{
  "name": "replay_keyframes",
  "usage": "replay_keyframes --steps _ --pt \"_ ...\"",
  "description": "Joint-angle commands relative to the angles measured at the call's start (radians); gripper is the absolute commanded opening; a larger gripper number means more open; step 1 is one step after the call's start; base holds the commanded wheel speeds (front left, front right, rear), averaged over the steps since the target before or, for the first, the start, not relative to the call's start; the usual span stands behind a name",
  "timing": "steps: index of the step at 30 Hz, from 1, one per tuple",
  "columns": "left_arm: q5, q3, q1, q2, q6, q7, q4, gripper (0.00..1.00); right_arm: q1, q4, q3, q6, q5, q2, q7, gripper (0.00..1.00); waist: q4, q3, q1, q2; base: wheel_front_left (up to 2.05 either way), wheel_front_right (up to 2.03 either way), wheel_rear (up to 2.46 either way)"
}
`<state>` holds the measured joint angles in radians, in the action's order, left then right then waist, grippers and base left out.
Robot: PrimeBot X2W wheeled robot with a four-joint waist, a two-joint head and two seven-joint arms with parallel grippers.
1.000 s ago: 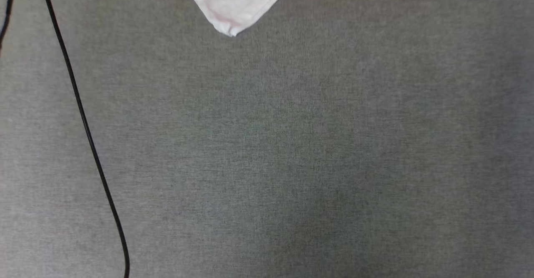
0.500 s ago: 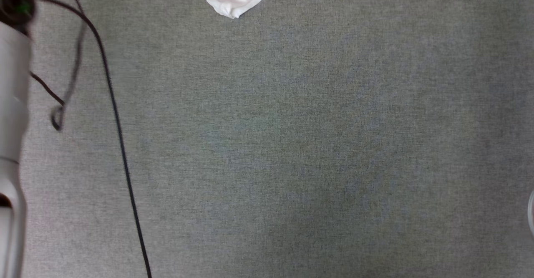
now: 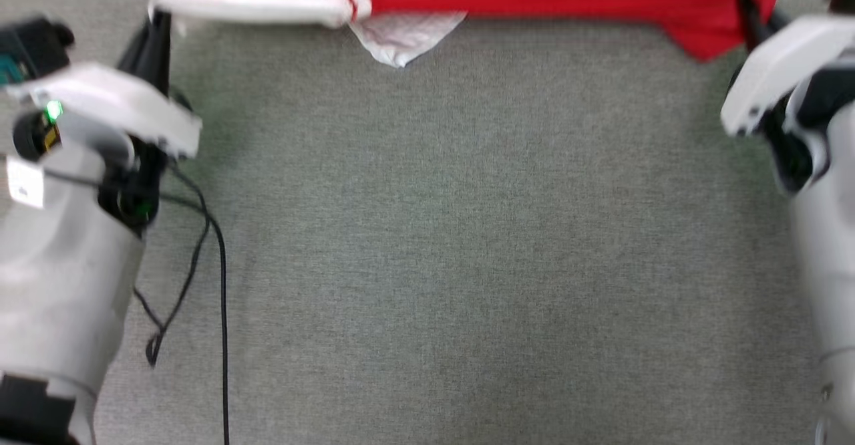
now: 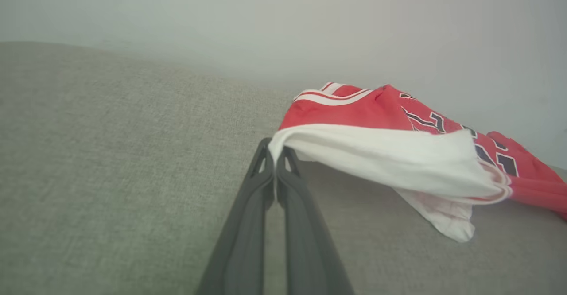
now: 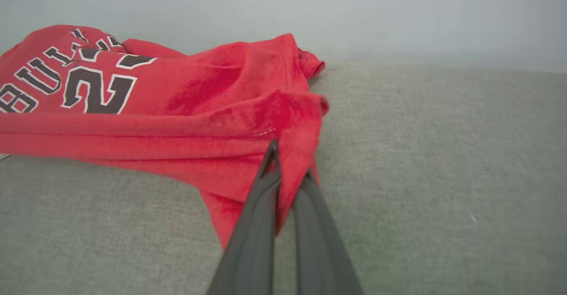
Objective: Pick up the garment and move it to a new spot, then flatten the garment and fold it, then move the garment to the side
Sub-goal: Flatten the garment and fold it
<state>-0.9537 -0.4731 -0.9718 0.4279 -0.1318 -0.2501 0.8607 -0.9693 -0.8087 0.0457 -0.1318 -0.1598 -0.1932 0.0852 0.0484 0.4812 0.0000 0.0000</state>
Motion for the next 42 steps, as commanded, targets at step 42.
replay_keyframes --steps 42 --pt "0.068 0.225 1.154 0.028 0.304 0.119 -0.807 0.0 1.223 0.781 0.167 0.003 -0.097 0.085 0.191 0.0 0.097 -0.478 0.0 0.0 0.0 0.0 0.0"
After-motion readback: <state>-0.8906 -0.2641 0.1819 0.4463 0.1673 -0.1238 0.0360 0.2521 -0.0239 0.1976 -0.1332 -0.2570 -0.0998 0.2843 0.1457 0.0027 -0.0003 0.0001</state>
